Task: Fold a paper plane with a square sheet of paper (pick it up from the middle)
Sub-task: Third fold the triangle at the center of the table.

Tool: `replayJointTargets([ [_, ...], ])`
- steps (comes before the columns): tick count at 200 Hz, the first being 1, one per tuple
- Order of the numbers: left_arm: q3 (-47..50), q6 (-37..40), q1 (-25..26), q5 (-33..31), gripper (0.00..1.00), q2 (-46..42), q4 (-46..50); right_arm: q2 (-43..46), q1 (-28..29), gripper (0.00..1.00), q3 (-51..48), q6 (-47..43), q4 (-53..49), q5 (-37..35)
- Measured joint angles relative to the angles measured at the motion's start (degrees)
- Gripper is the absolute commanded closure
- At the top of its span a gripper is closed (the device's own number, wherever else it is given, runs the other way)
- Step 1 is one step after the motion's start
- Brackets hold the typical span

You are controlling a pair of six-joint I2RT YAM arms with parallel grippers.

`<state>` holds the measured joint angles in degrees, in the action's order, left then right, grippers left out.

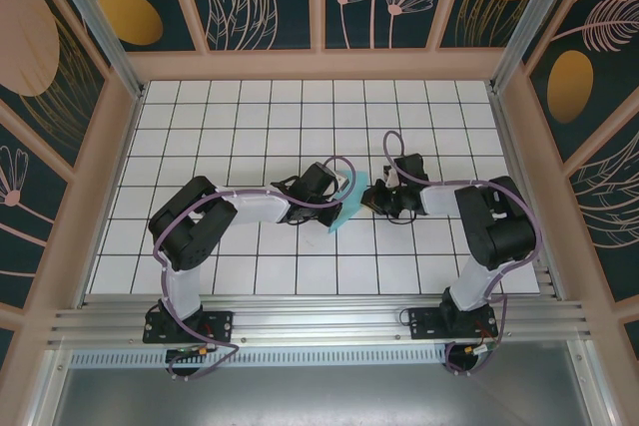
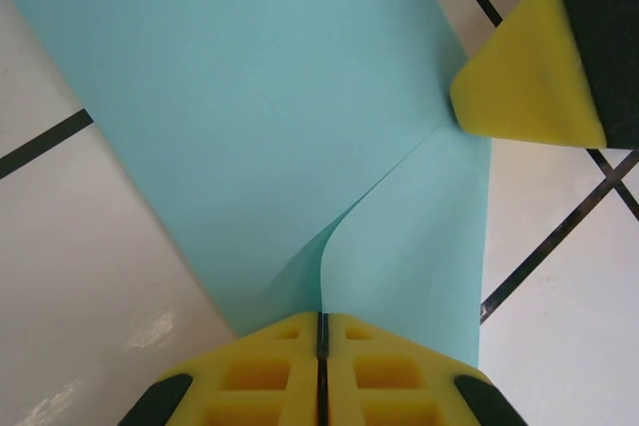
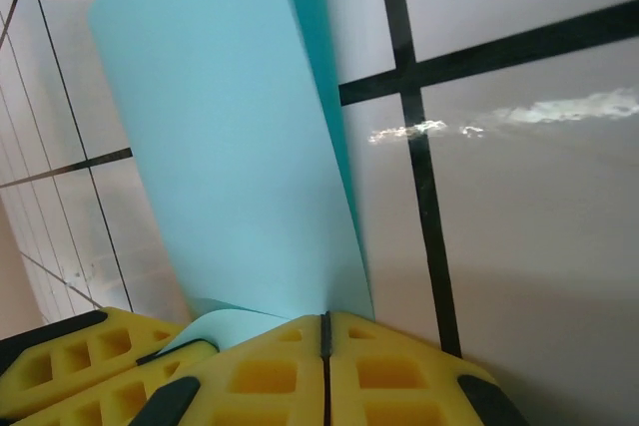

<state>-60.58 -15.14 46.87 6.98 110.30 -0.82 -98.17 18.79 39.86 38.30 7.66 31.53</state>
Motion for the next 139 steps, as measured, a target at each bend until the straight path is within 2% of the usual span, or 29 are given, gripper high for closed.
replayJointTargets([
  [75,-0.1,0.0,0.0,-0.1,0.89,0.0,0.3,2.2,0.3,0.90,0.9,-0.4,-1.9,0.8],
  [139,-0.4,0.1,0.0,-0.2,0.89,0.0,0.9,3.3,4.6,0.91,1.4,0.2,-0.3,3.4],
])
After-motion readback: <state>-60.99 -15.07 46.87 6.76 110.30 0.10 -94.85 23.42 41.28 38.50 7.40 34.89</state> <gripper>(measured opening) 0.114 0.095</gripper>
